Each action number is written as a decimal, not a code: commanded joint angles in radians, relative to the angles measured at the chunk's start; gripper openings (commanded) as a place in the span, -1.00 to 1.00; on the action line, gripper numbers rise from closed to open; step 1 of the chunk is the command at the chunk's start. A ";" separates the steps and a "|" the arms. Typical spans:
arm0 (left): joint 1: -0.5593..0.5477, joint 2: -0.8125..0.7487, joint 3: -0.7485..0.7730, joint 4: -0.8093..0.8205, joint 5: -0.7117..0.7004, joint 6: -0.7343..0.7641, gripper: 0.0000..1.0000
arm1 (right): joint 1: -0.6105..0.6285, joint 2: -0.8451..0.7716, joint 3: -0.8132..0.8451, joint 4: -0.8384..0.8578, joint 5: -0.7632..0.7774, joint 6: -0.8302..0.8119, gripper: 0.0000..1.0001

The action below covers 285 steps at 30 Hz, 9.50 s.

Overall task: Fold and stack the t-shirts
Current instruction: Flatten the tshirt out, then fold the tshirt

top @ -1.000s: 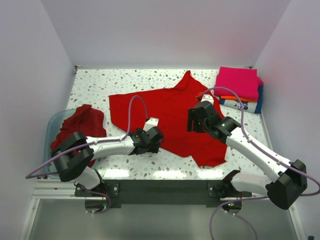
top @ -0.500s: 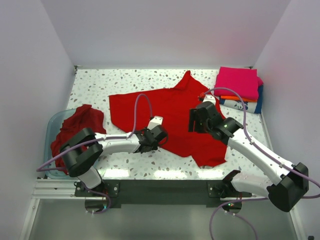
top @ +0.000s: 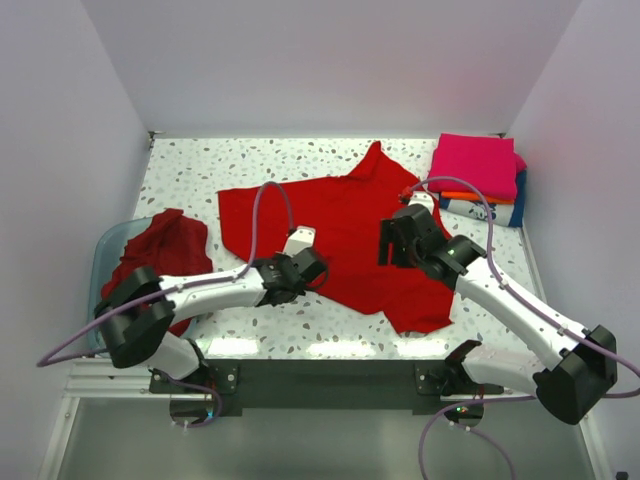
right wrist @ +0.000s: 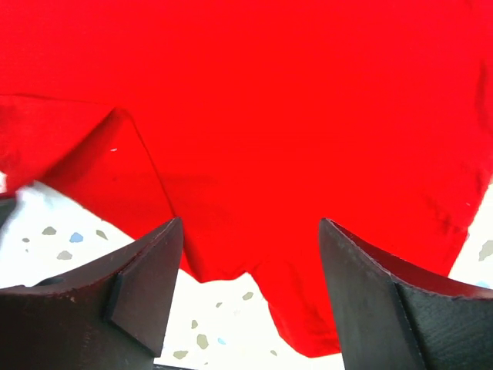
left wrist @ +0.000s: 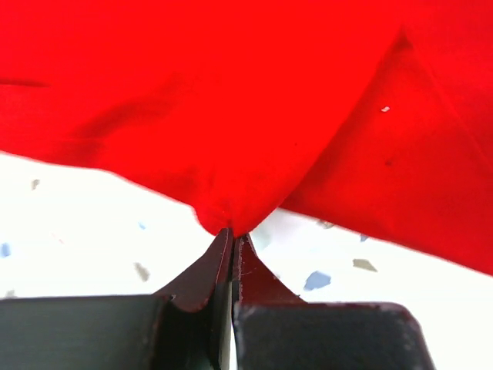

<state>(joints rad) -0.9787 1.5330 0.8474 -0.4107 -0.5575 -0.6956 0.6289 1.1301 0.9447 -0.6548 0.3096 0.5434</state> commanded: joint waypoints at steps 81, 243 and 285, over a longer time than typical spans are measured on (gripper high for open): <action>0.339 -0.493 -0.045 -0.137 -0.056 0.312 -1.00 | 0.005 -0.079 -0.420 0.072 -0.004 0.368 0.78; 0.451 -0.277 0.142 -0.530 0.122 0.114 -1.00 | -0.213 0.276 0.238 -0.310 -0.102 -0.148 -1.00; 0.695 0.056 0.404 -0.454 0.090 0.327 0.05 | -0.419 0.789 0.776 -0.410 -0.153 -0.286 0.49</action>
<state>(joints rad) -0.2924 1.5818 1.1587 -0.8623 -0.4446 -0.4046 0.2199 1.9366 1.6642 -1.0134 0.1635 0.2810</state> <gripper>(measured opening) 0.423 0.680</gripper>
